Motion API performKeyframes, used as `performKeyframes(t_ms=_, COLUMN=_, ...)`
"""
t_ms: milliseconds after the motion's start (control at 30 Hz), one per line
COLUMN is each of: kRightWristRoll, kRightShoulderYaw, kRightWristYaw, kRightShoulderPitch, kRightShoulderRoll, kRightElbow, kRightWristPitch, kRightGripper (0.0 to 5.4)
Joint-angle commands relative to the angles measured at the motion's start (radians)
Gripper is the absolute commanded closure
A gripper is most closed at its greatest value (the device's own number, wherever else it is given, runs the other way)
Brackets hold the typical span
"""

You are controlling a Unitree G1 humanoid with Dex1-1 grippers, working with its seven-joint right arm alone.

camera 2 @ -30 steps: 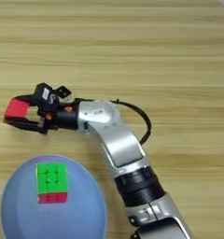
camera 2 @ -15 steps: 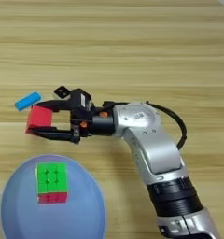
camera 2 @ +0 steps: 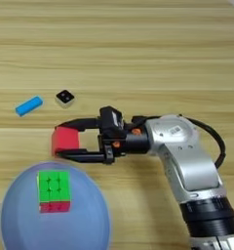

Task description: Move the objects on the table

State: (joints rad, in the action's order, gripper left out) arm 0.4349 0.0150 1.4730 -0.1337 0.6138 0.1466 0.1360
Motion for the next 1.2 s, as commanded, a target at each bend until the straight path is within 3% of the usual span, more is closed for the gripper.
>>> performKeyframes(t_ms=33, kRightWristRoll=0.028, kRightShoulderYaw=-0.057, kRightWristYaw=0.008, kRightShoulderPitch=-0.016, kRightShoulderRoll=0.065, kRightElbow=0.027, kRightWristPitch=-0.047, kRightGripper=3.03)
performKeyframes(t_ms=267, kRightWristRoll=0.051, kRightShoulderYaw=-0.106, kRightWristYaw=0.068, kRightShoulderPitch=0.054, kRightShoulderRoll=0.118, kRightElbow=0.028, kRightWristPitch=-0.056, kRightGripper=3.03)
performKeyframes(t_ms=500, kRightWristRoll=0.019, kRightShoulderYaw=-0.111, kRightWristYaw=0.128, kRightShoulderPitch=0.120, kRightShoulderRoll=0.161, kRightElbow=-0.012, kRightWristPitch=-0.106, kRightGripper=3.03)
performKeyframes(t_ms=800, kRightWristRoll=-0.091, kRightShoulderYaw=-0.030, kRightWristYaw=0.103, kRightShoulderPitch=0.139, kRightShoulderRoll=0.156, kRightElbow=-0.084, kRightWristPitch=-0.217, kRightGripper=3.03)
performKeyframes(t_ms=1200, kRightWristRoll=-0.156, kRightShoulderYaw=0.070, kRightWristYaw=0.098, kRightShoulderPitch=0.135, kRightShoulderRoll=0.148, kRightElbow=-0.121, kRightWristPitch=-0.276, kRightGripper=3.03)
